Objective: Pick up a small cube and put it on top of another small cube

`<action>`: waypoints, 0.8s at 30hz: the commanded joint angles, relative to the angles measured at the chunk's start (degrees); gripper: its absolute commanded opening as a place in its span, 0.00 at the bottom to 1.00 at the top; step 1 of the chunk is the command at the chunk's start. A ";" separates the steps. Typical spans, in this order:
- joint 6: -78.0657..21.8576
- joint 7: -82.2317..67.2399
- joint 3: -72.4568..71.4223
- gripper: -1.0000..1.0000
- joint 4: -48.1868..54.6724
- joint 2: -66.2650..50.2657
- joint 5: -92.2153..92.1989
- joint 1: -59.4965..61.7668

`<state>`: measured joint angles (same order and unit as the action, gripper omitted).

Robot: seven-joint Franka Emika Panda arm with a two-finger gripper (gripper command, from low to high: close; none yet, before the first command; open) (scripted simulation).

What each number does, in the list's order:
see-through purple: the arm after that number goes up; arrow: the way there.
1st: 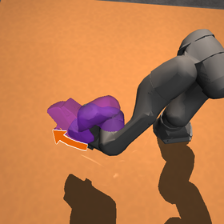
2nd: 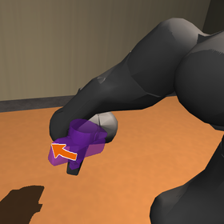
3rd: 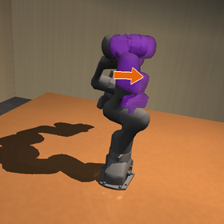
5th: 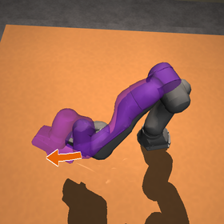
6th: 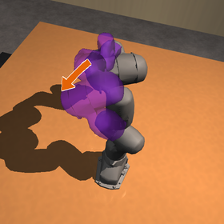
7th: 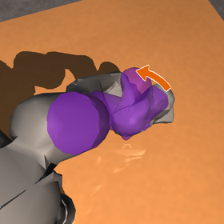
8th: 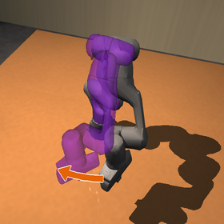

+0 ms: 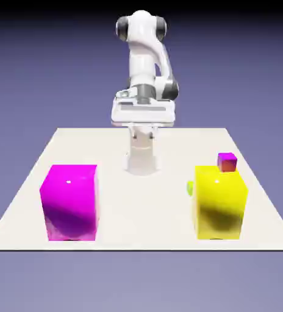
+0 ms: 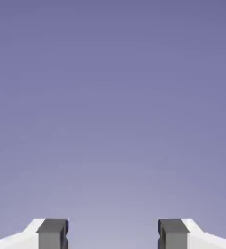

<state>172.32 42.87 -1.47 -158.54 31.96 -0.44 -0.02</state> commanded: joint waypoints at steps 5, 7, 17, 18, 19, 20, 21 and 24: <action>-12.46 0.73 -5.70 0.50 9.23 -9.22 4.35 -2.06; -17.44 1.03 -7.97 0.50 12.93 -12.91 6.09 -2.88; -42.36 2.49 -19.36 0.50 31.38 -31.35 14.80 -7.00; -44.85 2.64 -20.50 0.50 33.23 -33.20 15.67 -7.42; -47.34 2.79 -21.64 0.50 35.08 -35.04 16.54 -7.83; -49.83 2.93 -22.77 0.50 36.92 -36.89 17.41 -8.24; -52.32 3.08 -23.91 0.50 38.77 -38.73 18.29 -8.65; -59.80 3.52 -27.33 0.50 44.30 -44.27 20.90 -9.89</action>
<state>112.52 46.39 -28.80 -114.24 -12.31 20.46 -9.90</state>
